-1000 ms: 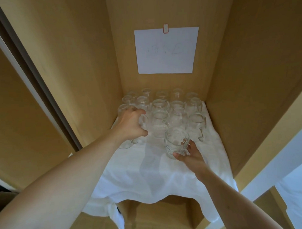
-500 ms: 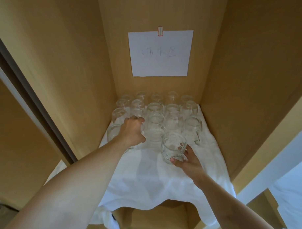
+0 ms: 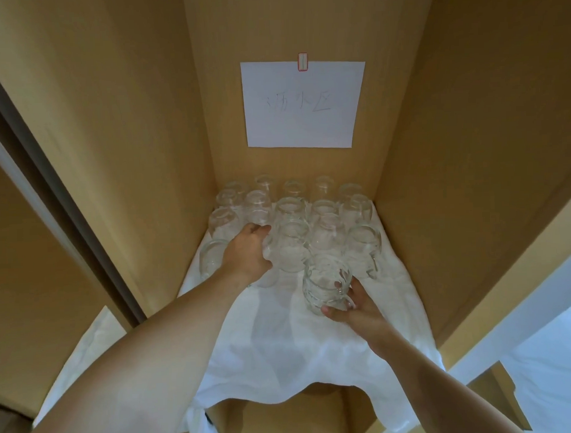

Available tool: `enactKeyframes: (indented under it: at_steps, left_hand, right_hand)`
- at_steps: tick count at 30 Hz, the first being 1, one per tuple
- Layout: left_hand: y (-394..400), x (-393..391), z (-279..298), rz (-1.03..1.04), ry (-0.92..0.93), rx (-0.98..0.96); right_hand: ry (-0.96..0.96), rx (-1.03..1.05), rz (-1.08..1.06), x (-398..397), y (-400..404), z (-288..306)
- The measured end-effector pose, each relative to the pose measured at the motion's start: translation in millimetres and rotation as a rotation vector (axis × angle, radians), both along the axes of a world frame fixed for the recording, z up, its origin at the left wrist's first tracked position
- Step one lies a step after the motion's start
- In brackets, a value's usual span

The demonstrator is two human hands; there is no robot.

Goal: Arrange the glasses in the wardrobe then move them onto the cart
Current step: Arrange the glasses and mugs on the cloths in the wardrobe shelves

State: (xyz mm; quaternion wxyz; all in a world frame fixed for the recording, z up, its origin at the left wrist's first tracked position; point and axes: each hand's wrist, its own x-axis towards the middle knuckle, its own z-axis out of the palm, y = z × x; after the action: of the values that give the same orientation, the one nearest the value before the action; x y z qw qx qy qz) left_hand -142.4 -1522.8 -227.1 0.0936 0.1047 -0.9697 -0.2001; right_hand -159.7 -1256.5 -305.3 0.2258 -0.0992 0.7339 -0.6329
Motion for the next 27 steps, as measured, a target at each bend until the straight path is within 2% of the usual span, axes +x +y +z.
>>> enactKeyframes:
  at_steps: [4,8,10,16,24,27]
  left_hand:
    - [-1,-1,0,-0.01,-0.008,-0.013]
    - [-2,-1,-3,-0.008,0.007,0.022]
    - [-3,-2,-3,-0.01,0.011,0.03]
    - [-6,-5,-6,-0.015,0.028,0.021]
    - [-8,-10,-12,-0.012,0.045,0.022]
    - [-8,-10,-11,-0.008,0.04,0.032]
  right_hand:
    - [-0.114,-0.059,0.066,-5,6,21]
    - [-0.127,0.04,0.26,-14,18,24]
    - [-0.154,0.05,0.281,-18,20,23]
    - [-0.293,-0.212,0.354,-29,38,16]
    - [-0.047,0.097,0.246,-40,6,9]
    - [-0.06,0.072,0.187,-38,4,4]
